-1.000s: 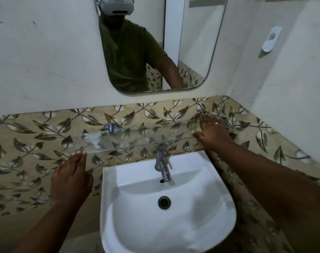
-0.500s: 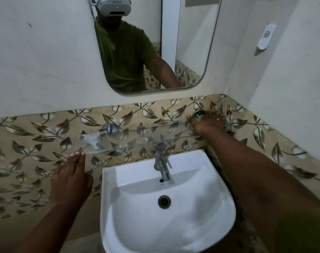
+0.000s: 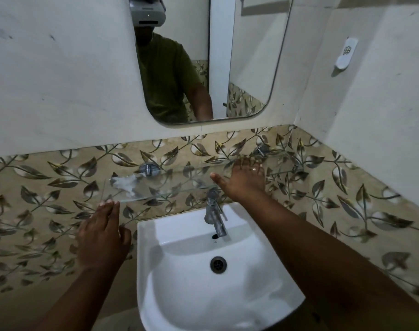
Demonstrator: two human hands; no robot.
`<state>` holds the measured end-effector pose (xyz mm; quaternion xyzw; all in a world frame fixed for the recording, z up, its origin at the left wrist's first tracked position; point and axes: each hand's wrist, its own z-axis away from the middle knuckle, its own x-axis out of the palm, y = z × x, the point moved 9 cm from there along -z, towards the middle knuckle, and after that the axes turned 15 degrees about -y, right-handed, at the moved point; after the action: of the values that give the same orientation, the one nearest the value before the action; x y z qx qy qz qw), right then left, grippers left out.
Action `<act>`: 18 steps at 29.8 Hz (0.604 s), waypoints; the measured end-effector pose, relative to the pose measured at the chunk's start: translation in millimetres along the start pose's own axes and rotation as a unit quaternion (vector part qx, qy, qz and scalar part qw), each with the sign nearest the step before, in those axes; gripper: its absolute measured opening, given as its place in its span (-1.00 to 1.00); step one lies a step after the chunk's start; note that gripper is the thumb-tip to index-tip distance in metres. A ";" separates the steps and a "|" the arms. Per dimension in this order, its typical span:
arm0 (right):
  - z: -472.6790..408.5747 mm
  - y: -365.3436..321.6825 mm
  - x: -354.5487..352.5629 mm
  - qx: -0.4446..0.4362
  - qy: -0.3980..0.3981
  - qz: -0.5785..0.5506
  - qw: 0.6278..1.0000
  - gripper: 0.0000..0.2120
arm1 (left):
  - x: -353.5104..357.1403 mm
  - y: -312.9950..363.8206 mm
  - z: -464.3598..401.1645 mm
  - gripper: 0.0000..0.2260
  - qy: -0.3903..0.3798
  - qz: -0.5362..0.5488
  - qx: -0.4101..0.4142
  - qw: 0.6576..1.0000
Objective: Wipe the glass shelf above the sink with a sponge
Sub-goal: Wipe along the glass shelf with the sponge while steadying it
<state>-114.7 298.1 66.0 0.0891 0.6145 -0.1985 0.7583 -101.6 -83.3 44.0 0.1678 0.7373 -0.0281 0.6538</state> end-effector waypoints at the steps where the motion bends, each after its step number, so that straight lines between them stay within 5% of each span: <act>1: 1.9 -13.0 1.4 -0.010 0.002 0.000 1.000 0.28 | -0.1 0.0 0.0 -0.41 -0.001 0.002 -0.003 1.000; 10: 15.4 -122.8 17.0 -0.145 0.025 0.046 0.988 0.18 | 3.4 -3.1 0.7 -0.39 0.000 -0.002 0.002 1.000; 18: 40.0 -119.1 21.1 -0.325 0.099 0.154 0.928 -0.31 | 8.9 -11.2 -1.2 -0.38 0.012 -0.015 0.019 1.000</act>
<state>-124.3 171.1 67.7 -0.0492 0.6960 0.1409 0.7023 -106.7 -91.7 33.5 0.1690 0.7469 -0.0498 0.6411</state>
